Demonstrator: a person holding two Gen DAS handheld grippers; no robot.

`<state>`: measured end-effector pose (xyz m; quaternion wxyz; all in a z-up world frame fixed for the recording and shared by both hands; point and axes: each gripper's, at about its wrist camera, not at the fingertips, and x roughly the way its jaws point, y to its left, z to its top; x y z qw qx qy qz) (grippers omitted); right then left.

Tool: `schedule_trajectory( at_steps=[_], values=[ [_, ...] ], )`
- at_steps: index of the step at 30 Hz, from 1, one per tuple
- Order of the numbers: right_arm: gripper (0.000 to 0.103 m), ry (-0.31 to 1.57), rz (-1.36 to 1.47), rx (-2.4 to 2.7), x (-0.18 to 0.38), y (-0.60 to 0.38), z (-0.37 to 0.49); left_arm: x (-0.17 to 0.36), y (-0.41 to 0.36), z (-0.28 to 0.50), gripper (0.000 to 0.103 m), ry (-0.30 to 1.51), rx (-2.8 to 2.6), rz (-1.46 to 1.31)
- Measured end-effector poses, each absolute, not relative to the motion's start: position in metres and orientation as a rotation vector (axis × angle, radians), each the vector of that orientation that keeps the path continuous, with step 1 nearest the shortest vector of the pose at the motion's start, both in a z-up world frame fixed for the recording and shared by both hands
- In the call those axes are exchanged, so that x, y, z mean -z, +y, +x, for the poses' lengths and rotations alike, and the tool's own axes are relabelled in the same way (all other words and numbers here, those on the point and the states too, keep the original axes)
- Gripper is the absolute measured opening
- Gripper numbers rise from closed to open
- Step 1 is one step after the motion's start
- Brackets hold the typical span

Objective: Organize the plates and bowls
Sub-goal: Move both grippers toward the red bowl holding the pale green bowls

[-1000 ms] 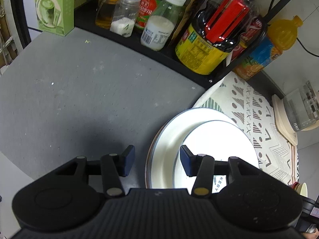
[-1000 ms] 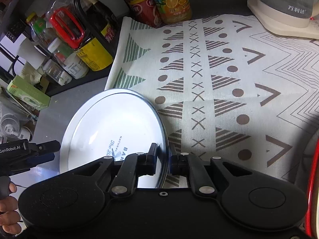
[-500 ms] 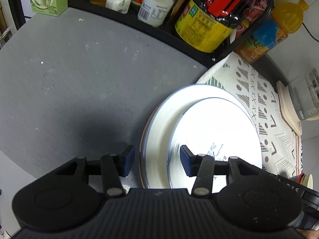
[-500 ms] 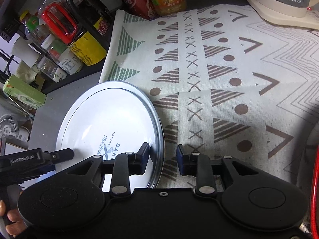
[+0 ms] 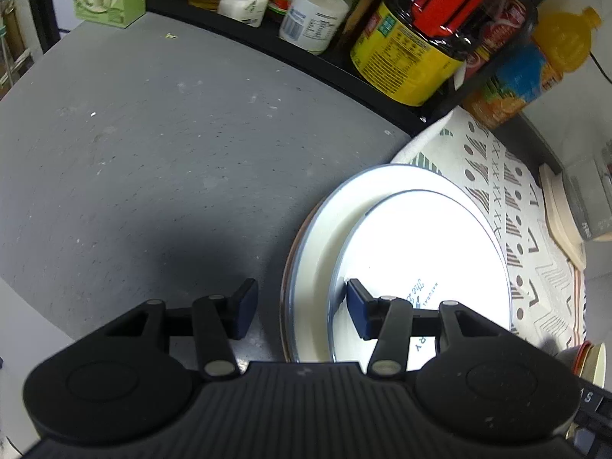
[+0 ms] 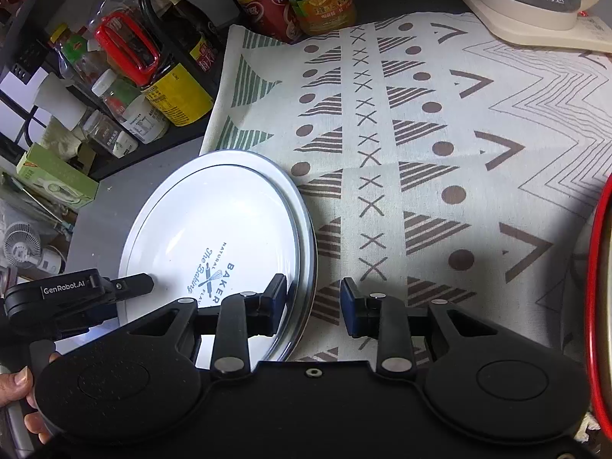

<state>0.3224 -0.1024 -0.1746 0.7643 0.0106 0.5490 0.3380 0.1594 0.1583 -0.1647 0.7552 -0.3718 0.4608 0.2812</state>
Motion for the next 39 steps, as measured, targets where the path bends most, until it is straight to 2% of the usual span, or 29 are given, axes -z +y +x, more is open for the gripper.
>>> schedule_trajectory(
  at_steps=[12,18,19,21,25,28,32,39],
  values=[
    [0.031,1.194,0.028,-0.729,0.174,-0.099,0.322,0.16,0.161,0.158,0.049,1.0,-0.627,-0.781],
    [0.034,1.174,0.069,-0.733,0.157,-0.11,0.323,0.139,0.157,0.165,0.049,0.975,-0.596,-0.75],
    [0.036,1.166,0.077,-0.732,0.154,-0.113,0.323,0.134,0.155,0.168,0.05,0.968,-0.581,-0.743],
    [0.049,1.143,0.084,-0.728,0.147,-0.118,0.323,0.126,0.15,0.172,0.052,0.96,-0.559,-0.724],
    [0.057,1.11,0.098,-0.724,0.136,-0.127,0.322,0.113,0.138,0.18,0.064,0.938,-0.526,-0.702],
    [0.063,1.083,0.097,-0.718,0.127,-0.133,0.32,0.108,0.129,0.187,0.068,0.939,-0.501,-0.688],
    [0.077,1.041,0.095,-0.702,0.115,-0.144,0.317,0.102,0.118,0.194,0.07,0.941,-0.462,-0.689],
    [0.083,1.003,0.15,-0.681,0.097,-0.167,0.315,0.089,0.097,0.207,0.072,0.919,-0.384,-0.684]
  ],
)
